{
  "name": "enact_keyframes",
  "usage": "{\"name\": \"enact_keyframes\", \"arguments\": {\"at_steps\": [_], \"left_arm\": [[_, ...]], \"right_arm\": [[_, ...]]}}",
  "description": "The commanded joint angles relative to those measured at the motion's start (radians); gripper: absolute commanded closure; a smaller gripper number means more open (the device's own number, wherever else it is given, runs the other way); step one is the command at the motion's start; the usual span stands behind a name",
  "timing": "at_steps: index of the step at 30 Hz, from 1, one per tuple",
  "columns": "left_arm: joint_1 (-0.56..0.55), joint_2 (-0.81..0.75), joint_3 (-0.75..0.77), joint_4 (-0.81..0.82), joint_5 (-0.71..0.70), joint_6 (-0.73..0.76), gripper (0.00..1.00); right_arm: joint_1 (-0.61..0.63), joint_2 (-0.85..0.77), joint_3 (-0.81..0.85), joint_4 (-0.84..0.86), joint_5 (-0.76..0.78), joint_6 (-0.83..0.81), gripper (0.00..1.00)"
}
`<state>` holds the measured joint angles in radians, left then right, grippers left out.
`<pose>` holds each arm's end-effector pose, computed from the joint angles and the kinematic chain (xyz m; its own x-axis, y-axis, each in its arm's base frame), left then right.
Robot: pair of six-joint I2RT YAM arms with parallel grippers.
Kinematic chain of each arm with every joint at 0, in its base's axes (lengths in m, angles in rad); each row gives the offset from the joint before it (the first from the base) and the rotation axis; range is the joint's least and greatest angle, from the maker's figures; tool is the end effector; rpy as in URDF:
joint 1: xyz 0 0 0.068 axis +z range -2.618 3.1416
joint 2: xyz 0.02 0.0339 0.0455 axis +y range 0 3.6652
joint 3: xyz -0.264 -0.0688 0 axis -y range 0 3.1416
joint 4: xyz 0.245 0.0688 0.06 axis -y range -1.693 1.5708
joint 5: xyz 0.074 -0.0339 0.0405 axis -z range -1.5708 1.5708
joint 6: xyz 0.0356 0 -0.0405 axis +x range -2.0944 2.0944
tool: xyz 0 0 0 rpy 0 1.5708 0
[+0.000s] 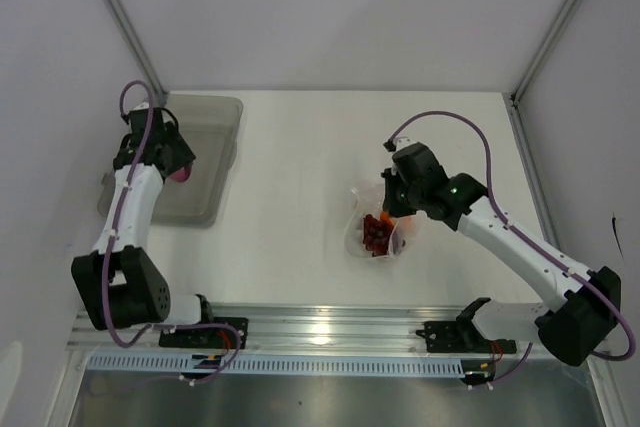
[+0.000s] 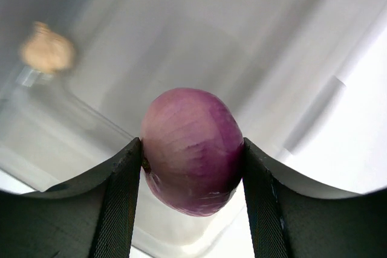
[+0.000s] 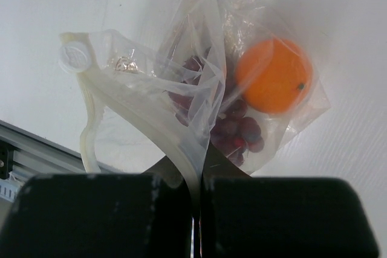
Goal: Place the food in the zip-top bag and seal the zipper
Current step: Pick up the fake vegetable from the bin, then place the fake vegetable in the zipper food storage bag.
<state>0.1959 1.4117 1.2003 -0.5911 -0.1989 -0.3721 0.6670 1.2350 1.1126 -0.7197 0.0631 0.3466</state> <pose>0.2988 0.0665 0.3031 -0.5387 -0.4703 -0.6990 -0.5597 0.8199 -0.1203 0.2029 0.1569 0.3107 -0.7498 -0.1589 -0.6423 -0.3505 0.9187 0.1820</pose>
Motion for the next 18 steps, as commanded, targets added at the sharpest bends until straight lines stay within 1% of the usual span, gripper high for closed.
{"name": "enact_keyframes", "arguments": {"at_steps": [1,5,6,8,9,11,12,13,14,17,18], "left_arm": [[-0.062,-0.15,-0.054,0.036,0.156,-0.068,0.99],[-0.157,-0.261,-0.128,0.082,0.295,-0.088,0.99],[-0.215,-0.276,-0.134,0.095,0.314,-0.09,1.0],[-0.278,-0.318,-0.157,0.105,0.352,-0.102,0.99],[-0.341,-0.329,-0.168,0.112,0.364,-0.109,0.99],[-0.404,-0.356,-0.179,0.129,0.384,-0.134,0.99],[-0.464,-0.362,-0.183,0.135,0.398,-0.145,0.99],[-0.492,-0.364,-0.183,0.152,0.407,-0.152,0.99],[-0.544,-0.362,-0.182,0.157,0.426,-0.166,1.0],[-0.614,-0.35,-0.137,0.142,0.441,-0.186,0.99],[-0.659,-0.344,-0.133,0.14,0.447,-0.191,0.99]], "right_arm": [[-0.01,0.006,0.078,-0.023,0.006,-0.006,1.0],[-0.012,0.024,0.113,-0.038,-0.005,0.002,1.0],[-0.012,0.032,0.119,-0.04,-0.008,0.003,1.0],[-0.012,0.04,0.133,-0.04,-0.014,0.012,1.0],[-0.014,0.044,0.138,-0.041,-0.016,0.012,1.0],[-0.014,0.058,0.147,-0.043,-0.017,0.015,1.0],[-0.014,0.061,0.148,-0.046,-0.011,0.018,1.0],[-0.014,0.066,0.148,-0.049,-0.008,0.019,1.0],[-0.015,0.066,0.151,-0.05,0.0,0.02,1.0],[-0.018,0.061,0.147,-0.058,0.007,0.022,1.0],[-0.02,0.06,0.144,-0.06,0.01,0.023,1.0]]}}
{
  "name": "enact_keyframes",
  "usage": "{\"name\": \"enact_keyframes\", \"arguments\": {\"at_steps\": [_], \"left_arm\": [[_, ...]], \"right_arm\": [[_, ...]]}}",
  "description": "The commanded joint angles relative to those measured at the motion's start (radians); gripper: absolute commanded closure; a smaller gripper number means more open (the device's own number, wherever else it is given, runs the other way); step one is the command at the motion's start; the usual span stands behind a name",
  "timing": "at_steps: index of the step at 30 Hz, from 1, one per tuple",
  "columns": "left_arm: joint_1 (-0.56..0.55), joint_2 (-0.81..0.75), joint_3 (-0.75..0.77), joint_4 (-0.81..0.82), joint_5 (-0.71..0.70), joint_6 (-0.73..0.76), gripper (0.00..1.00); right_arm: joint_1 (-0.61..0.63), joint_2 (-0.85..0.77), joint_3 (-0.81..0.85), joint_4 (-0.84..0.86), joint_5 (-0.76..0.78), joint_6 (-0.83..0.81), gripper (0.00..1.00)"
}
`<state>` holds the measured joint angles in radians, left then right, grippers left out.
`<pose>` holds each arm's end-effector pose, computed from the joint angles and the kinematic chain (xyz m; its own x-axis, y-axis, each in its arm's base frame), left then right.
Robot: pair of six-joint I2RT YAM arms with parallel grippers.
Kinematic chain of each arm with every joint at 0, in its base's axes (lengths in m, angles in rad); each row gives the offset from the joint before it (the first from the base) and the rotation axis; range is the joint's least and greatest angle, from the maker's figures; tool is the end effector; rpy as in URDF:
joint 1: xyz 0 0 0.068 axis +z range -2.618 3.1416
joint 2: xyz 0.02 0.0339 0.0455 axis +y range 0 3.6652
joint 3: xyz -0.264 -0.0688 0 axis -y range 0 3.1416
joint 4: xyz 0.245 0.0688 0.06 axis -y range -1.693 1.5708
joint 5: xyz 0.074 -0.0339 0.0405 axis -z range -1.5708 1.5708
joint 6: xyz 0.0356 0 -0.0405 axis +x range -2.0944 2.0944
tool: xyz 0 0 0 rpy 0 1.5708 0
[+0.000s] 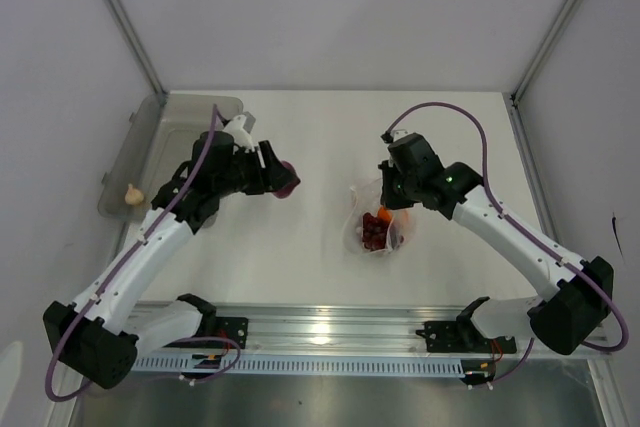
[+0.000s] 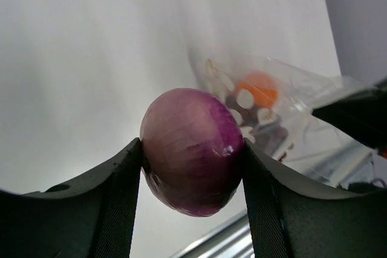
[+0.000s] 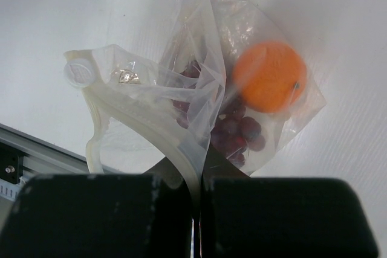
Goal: Place the food in the zip-top bag and seal the zipper
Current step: Place the fake vegetable in the zipper food storage bag.
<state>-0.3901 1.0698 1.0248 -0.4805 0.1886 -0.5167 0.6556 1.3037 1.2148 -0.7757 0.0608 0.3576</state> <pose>0.2147 -0.0955 0.3393 -0.6620 -0.2525 -0.7057 0.2260 0.8305 -0.5091 0.2159 0.1634 0.3228 -0.7670 -0.1491 -0.6241 -0.3296 0.9260 0.1838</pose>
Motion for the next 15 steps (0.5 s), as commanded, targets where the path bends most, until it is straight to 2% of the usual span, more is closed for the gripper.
{"name": "enact_keyframes", "arguments": {"at_steps": [1,7,15], "left_arm": [[-0.088,-0.001,0.053,0.031,0.077,-0.063,0.99],[-0.214,-0.013,0.034,0.128,0.117,-0.181,0.99],[-0.34,0.07,0.07,0.184,0.118,-0.212,0.99]], "right_arm": [[-0.011,-0.011,0.043,-0.007,0.013,0.015,1.0],[-0.019,-0.011,0.051,-0.004,-0.001,0.026,1.0],[-0.02,-0.009,0.065,-0.007,-0.019,0.029,1.0]]}}
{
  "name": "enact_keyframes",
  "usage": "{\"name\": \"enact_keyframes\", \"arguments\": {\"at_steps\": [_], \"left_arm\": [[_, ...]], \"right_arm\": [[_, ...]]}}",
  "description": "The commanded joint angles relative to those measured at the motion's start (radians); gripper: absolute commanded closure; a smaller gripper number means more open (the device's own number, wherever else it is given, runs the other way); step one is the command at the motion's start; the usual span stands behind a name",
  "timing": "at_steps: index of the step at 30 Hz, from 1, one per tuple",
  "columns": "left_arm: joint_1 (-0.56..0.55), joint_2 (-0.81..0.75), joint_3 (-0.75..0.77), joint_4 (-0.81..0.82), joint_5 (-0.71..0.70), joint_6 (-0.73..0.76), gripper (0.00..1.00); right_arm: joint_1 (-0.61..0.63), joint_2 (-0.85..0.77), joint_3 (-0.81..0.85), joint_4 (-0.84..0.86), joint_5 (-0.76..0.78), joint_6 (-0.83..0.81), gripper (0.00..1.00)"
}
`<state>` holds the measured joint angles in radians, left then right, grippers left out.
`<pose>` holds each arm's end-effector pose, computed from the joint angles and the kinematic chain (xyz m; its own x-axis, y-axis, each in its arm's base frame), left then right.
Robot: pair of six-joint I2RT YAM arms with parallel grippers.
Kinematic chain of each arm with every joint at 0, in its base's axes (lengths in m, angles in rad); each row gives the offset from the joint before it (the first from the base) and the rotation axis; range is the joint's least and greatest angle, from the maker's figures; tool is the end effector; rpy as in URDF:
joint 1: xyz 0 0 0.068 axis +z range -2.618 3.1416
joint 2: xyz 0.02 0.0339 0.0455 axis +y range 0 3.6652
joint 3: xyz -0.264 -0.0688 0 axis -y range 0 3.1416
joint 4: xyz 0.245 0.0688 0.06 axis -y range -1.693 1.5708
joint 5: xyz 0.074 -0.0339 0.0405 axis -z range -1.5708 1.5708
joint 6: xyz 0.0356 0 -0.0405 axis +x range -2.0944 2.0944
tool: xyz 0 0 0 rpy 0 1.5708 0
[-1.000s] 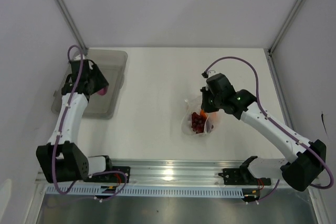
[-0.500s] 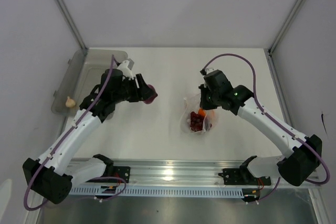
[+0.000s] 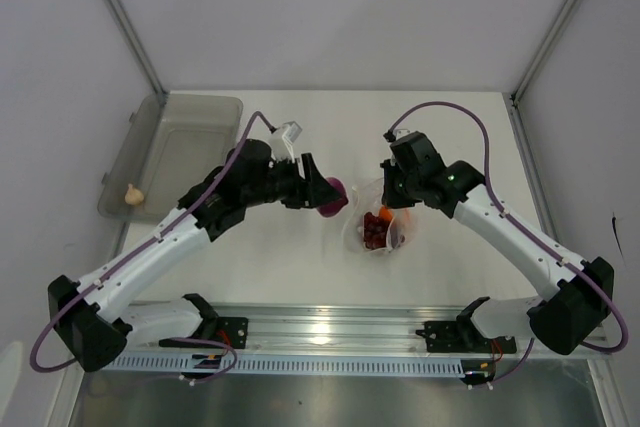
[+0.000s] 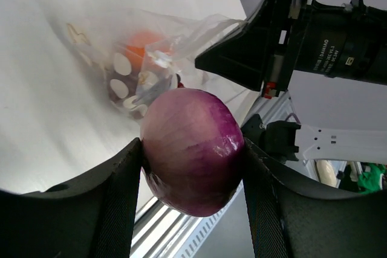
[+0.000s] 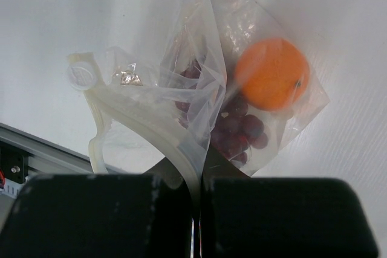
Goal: Place the food in the zip-top bag and seal the zipper
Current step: Place the fake vegetable in the zipper food storage bag.
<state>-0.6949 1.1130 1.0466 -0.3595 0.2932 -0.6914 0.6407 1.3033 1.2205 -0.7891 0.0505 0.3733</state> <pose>0.1856 -0.1681 0.3493 -0.7642 -0.1576 -0.6254 0.4256 0.6053 -0.6726 0.2174 0.1599 0.3238 -0.7797 -0.1270 -0.6132 -0.3078 0.9305 0.1986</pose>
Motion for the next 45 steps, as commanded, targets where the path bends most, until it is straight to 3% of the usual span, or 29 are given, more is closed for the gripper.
{"name": "enact_keyframes", "arguments": {"at_steps": [1,18,37,38,45], "left_arm": [[-0.043,0.036,0.046,0.083,0.02,-0.049,0.99],[-0.179,0.199,0.089,0.188,0.038,-0.112,0.99],[-0.21,0.327,0.119,0.2,0.023,-0.068,0.99],[-0.21,0.33,0.127,0.191,0.02,-0.063,0.97],[-0.21,0.352,0.184,0.114,-0.031,-0.023,0.56]], "right_arm": [[-0.004,-0.013,0.06,0.005,-0.008,0.013,1.0],[-0.015,-0.016,0.103,-0.018,-0.037,0.015,1.0],[-0.018,-0.041,0.074,-0.019,-0.038,0.03,1.0],[-0.018,-0.042,0.071,-0.018,-0.038,0.029,1.0],[-0.019,-0.056,0.057,-0.013,-0.038,0.03,1.0]]}}
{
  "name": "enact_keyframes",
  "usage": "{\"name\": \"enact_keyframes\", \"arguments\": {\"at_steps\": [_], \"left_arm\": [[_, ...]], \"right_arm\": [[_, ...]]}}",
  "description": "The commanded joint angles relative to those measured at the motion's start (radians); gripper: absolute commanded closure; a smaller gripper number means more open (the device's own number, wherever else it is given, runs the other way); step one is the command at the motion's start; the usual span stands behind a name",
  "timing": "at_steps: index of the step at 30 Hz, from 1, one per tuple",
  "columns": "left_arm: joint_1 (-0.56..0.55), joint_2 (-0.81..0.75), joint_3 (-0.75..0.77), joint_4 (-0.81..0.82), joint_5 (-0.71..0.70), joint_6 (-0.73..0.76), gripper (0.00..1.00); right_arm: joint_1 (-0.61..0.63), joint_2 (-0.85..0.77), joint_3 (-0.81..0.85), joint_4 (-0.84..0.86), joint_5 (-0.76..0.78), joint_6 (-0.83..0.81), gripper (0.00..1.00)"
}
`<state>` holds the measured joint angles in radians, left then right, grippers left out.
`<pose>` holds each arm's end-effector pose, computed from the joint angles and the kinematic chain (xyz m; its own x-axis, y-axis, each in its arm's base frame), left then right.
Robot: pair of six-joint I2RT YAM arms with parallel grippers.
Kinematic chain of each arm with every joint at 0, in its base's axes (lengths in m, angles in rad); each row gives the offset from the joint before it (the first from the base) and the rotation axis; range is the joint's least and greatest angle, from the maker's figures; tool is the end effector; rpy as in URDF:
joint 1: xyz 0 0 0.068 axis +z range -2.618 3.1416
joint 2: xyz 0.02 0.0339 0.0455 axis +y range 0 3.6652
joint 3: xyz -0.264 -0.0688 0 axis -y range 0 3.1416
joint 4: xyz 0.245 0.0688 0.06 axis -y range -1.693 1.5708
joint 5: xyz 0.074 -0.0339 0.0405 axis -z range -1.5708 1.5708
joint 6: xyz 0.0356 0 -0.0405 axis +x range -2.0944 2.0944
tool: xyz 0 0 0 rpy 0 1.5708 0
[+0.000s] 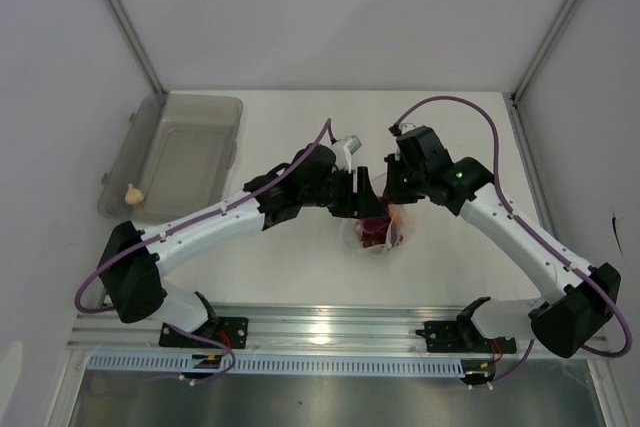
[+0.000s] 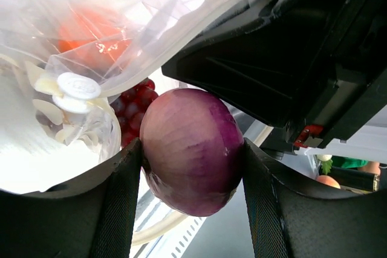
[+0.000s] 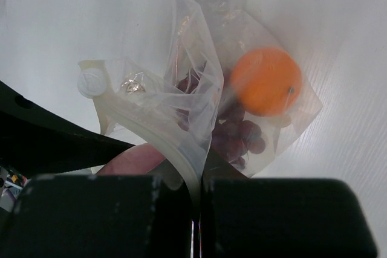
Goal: Place the food in the zip-top bag and seal the zipper
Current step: Place the fake vegetable in the zipper food storage bag.
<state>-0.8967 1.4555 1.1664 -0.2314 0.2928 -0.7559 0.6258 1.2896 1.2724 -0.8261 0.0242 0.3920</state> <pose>0.2013 -0.2684 0.3097 -0.8462 0.0070 -0.5328 0.4451 0.5590 -0.6996 0.2158 0.1549 0.3411 -0.7781 -0.0911 -0.6215 -0.2979 0.9246 0.2374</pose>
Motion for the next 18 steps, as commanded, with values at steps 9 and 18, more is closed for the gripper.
{"name": "enact_keyframes", "arguments": {"at_steps": [9,18], "left_arm": [[-0.008,-0.001,0.076,-0.068,-0.076,0.064,0.29],[-0.008,-0.032,0.067,-0.075,-0.083,0.096,0.01]], "right_arm": [[-0.009,-0.059,-0.002,0.03,-0.012,0.008,1.0],[-0.017,-0.061,-0.007,0.047,-0.047,0.008,1.0]]}}
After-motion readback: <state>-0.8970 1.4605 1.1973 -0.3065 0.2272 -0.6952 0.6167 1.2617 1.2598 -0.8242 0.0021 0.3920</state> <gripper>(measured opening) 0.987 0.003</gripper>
